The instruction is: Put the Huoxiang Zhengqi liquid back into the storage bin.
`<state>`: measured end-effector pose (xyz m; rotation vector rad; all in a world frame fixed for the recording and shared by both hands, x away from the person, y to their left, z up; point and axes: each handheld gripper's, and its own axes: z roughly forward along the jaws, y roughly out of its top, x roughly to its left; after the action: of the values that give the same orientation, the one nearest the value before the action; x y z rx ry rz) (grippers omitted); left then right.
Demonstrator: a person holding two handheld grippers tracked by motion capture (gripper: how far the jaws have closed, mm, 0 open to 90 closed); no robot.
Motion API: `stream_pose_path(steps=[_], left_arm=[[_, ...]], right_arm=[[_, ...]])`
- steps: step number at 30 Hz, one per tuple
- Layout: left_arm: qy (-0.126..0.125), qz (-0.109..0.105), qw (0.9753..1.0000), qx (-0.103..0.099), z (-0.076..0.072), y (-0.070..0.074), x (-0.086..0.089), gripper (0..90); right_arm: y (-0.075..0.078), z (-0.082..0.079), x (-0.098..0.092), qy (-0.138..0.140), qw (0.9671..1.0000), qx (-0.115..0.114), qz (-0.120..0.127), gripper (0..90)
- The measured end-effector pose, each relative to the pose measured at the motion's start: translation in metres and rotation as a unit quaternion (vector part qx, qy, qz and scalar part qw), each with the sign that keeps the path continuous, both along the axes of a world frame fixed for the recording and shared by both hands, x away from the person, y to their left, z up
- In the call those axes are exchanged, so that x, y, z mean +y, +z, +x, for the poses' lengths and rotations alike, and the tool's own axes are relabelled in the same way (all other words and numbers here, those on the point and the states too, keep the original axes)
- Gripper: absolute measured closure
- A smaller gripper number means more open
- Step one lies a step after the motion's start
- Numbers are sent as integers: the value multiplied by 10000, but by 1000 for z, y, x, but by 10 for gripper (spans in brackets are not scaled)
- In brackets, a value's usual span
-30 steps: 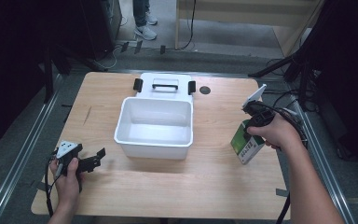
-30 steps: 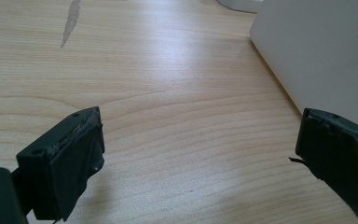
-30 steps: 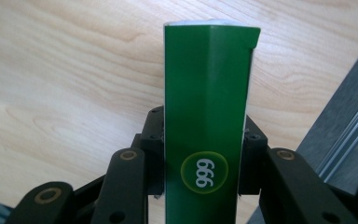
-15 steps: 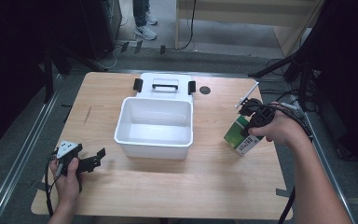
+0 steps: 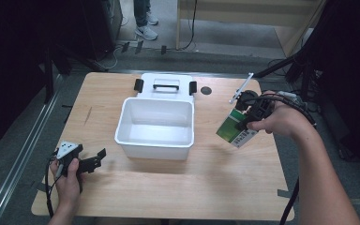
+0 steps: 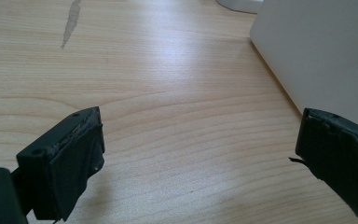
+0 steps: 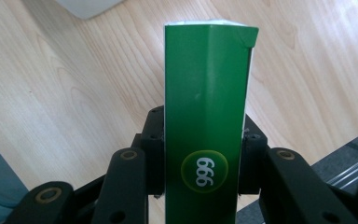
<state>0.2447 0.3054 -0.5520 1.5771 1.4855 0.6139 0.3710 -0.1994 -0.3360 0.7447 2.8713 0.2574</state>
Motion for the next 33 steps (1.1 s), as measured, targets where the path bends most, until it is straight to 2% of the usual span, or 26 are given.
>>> stream_pose_path(steps=[7, 18, 23, 33], left_arm=[[7, -6, 10000, -2, 0, 0, 0, 21], [4, -12, 10000, 3, 0, 0, 0, 21], [3, -7, 10000, 1, 0, 0, 0, 22], [-5, -15, 10000, 17, 0, 0, 0, 21]], right_arm=[[18, 1, 15, 302, 9995, -97, 0, 645], [43, 5, 33, 566, 9982, -201, -11, 644], [52, 6, 42, 777, 9966, -253, -108, 644], [67, 8, 71, 1111, 9935, -248, -62, 644]])
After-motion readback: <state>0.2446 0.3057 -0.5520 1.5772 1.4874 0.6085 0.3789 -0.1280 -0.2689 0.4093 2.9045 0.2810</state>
